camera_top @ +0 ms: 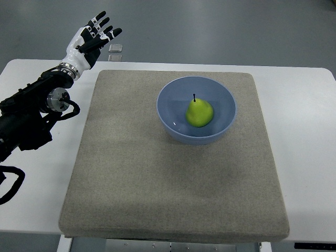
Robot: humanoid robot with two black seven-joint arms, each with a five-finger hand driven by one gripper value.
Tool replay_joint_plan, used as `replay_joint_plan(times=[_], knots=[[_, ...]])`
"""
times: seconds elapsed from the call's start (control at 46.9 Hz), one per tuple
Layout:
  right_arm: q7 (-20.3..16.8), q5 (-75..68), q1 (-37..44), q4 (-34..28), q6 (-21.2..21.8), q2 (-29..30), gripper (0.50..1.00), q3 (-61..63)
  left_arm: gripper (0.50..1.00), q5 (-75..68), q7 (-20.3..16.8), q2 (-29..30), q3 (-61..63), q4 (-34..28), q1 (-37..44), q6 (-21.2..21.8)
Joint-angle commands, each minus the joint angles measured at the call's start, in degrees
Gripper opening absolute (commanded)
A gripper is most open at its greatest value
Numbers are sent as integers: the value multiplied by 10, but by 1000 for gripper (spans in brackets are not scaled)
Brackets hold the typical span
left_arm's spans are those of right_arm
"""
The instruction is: Place pear in bowl with left hand
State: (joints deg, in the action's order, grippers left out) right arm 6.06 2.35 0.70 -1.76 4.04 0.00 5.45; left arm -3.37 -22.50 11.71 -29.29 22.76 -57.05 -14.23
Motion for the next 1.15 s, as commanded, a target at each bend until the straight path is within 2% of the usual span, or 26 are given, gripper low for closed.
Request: replay_joint_plan(times=[0.0,1.131], knots=[[0,0,0,0,0,0,926,0,992,-1,-1,1,0,1,1,0],[0,-2,3,-5,7,0,926,1,992,5,-1,-1,-6,2,-8,8]])
